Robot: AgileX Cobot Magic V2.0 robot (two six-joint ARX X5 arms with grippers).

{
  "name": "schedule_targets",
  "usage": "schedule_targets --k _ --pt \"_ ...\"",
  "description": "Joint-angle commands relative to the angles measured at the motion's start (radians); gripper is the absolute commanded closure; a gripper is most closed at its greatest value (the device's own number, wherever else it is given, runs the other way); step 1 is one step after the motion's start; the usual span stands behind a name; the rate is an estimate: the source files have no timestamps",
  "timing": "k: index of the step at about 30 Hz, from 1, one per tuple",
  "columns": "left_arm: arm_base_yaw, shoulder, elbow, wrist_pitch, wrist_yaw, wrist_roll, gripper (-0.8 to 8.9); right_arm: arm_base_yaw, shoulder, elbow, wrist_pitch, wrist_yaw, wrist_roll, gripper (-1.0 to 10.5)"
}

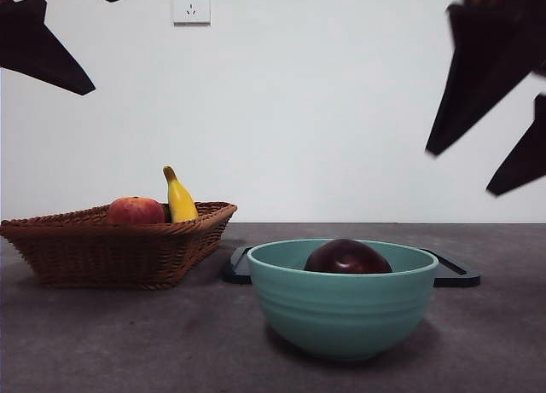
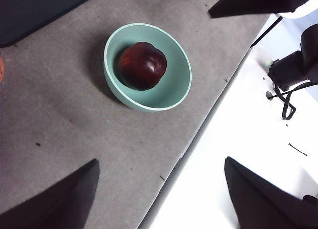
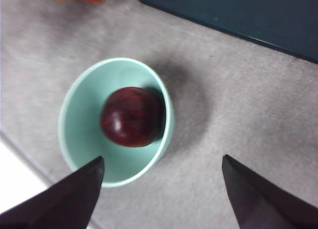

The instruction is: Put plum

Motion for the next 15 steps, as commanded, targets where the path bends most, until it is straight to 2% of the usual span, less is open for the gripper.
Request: schedule_targets --k 1,6,13,15 --pt "-0.005 0.005 0.007 0.008 0.008 0.012 4.12 0.031 0.049 0.002 0.032 0.034 0.027 5.7" --pt "-0.005 0.005 0.007 0.009 0.008 0.012 4.12 0.084 0.133 0.002 0.115 0.079 0.035 6.4" --pt "-0.005 0.005 0.007 0.009 0.008 0.012 4.12 0.124 0.241 0.002 0.179 0.131 0.040 6.4" --pt "-0.005 0.005 0.007 0.009 0.008 0.012 4.12 0.133 0.267 0.002 0.193 0.145 0.040 6.8"
